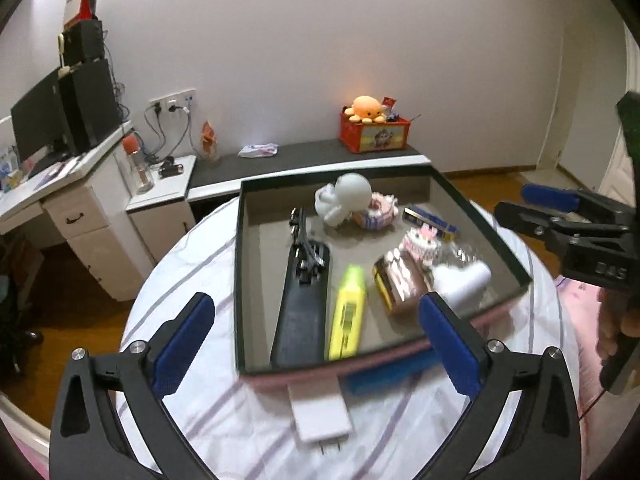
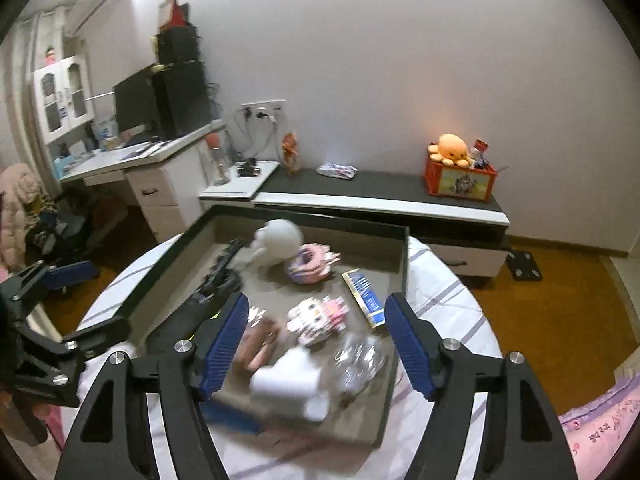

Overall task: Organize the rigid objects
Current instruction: 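Lift both tools up and away from the pink box, then grasp the white phone charger with left tool, then grasp the blue case with right tool while left tool holds the charger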

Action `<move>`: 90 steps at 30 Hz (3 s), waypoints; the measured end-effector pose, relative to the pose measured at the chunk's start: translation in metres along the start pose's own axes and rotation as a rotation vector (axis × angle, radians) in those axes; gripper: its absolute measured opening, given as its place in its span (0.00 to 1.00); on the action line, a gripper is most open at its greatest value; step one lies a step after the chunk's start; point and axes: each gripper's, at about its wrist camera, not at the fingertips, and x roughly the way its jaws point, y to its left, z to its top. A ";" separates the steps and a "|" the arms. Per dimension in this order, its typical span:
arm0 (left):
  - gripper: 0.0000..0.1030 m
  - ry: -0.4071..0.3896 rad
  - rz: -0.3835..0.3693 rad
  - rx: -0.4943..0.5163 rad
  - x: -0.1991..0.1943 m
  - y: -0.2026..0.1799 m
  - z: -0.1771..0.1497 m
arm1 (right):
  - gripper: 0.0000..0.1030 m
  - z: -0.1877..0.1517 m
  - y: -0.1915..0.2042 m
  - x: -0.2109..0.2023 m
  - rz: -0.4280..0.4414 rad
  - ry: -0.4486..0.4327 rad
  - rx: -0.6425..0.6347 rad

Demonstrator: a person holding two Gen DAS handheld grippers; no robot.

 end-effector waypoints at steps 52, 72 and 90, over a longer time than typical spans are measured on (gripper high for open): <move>0.44 0.209 0.063 -0.193 0.043 0.009 -0.089 | 0.72 -0.126 0.024 0.009 -0.049 0.173 0.103; 0.40 0.204 0.066 -0.154 -0.002 0.018 -0.126 | 0.72 -0.104 0.063 0.049 0.051 0.208 -0.009; 0.41 0.204 0.075 -0.153 -0.002 0.019 -0.128 | 0.17 -0.105 0.090 0.052 0.172 0.256 -0.162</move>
